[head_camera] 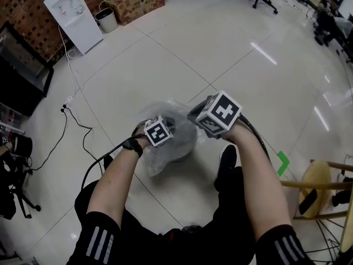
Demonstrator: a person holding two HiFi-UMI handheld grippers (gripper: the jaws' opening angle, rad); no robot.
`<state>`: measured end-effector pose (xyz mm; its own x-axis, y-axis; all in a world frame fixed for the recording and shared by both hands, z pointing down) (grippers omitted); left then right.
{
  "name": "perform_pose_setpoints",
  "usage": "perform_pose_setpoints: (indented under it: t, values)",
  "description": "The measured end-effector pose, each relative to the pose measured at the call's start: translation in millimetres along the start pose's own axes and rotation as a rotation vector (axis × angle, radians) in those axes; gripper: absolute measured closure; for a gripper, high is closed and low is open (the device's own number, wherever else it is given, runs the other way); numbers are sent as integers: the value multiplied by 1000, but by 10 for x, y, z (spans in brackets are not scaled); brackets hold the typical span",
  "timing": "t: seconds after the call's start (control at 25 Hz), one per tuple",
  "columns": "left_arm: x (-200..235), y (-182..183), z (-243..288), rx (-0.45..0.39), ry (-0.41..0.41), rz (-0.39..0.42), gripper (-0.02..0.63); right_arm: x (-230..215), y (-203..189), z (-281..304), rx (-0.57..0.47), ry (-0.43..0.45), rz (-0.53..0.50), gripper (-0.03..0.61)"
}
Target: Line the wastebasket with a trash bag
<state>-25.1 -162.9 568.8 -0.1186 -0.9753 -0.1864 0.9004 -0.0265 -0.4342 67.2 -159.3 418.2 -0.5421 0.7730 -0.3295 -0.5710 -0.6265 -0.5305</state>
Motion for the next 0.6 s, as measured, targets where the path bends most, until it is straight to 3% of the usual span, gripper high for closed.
perform_pose_setpoints:
  t: [0.36, 0.6]
  values:
    - [-113, -657, 60, 352, -131, 102, 555, -274, -64, 111, 62, -71, 24, 569]
    - [-184, -819, -298, 408, -156, 86, 555, -125, 36, 134, 64, -31, -3, 569]
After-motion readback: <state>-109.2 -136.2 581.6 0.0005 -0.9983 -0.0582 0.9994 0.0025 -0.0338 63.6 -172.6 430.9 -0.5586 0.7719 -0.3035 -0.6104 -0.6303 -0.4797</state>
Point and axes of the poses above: the fingertips, and each gripper's own axes: z forward along the fingers, x to its left, y out of its top, the point moved 5 cm from there along -z, backward along the fingers, and after that the axes turned 15 degrees about z, right-handed, at the moved point
